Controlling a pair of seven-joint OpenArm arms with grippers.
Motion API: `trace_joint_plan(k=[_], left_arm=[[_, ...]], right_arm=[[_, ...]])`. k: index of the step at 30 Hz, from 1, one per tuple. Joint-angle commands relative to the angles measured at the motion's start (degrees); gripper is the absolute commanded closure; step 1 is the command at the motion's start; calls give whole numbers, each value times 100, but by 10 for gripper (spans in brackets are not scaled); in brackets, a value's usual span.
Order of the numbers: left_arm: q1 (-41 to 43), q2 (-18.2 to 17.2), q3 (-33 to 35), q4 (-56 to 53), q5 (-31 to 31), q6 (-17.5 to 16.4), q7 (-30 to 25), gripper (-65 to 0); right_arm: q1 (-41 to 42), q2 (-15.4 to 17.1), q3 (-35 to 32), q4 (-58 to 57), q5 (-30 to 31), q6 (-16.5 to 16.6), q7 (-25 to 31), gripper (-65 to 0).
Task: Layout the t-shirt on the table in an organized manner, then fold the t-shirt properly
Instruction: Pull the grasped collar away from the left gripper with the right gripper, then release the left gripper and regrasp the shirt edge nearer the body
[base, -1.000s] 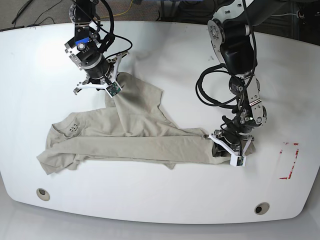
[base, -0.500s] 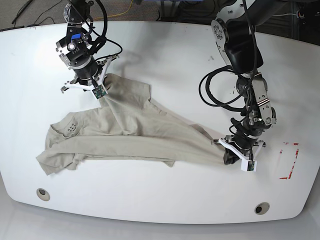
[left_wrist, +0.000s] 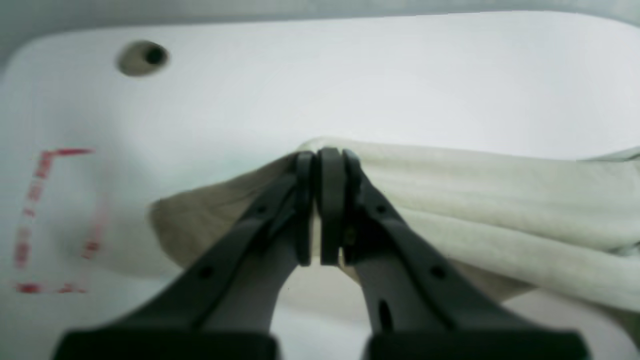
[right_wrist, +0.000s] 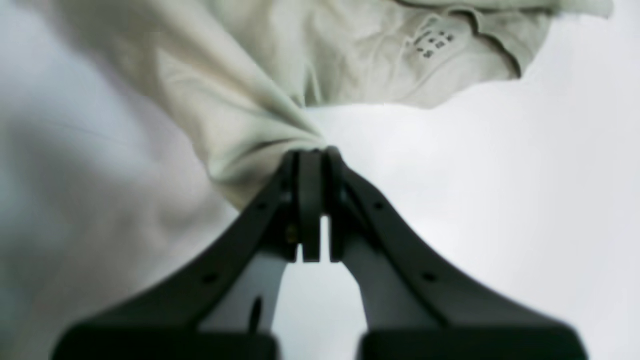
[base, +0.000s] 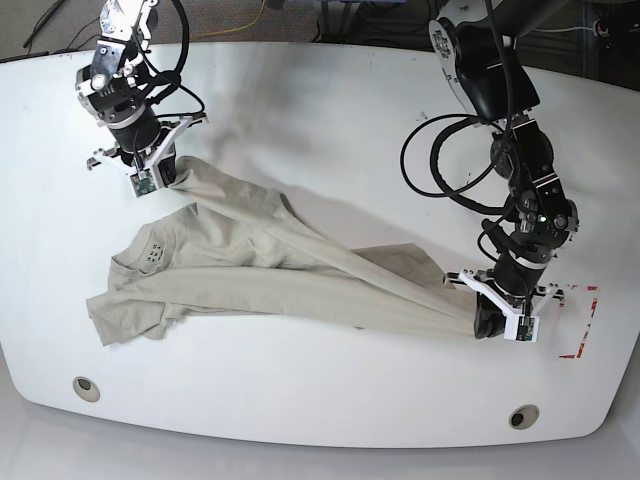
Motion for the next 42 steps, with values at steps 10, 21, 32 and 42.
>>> trace_joint_plan(k=[10,21,32,42], left_arm=[[318,-336,605,1328,-60,60,85,0],[476,-749,1458,2014,-34,60,76,0],[397,-1118,1686,2119,-25,60,85,0],[916,-1092,1678,2119,-43,51,93,-214]], right_arm=[[-25,379,1439,148,1909,378,60,0],[186,1117,2274,122,3281,317,-2,0],[564,1521,2635,113,3676,97,-661,0],[520,1302,2582,113,3659,115,-670,0]])
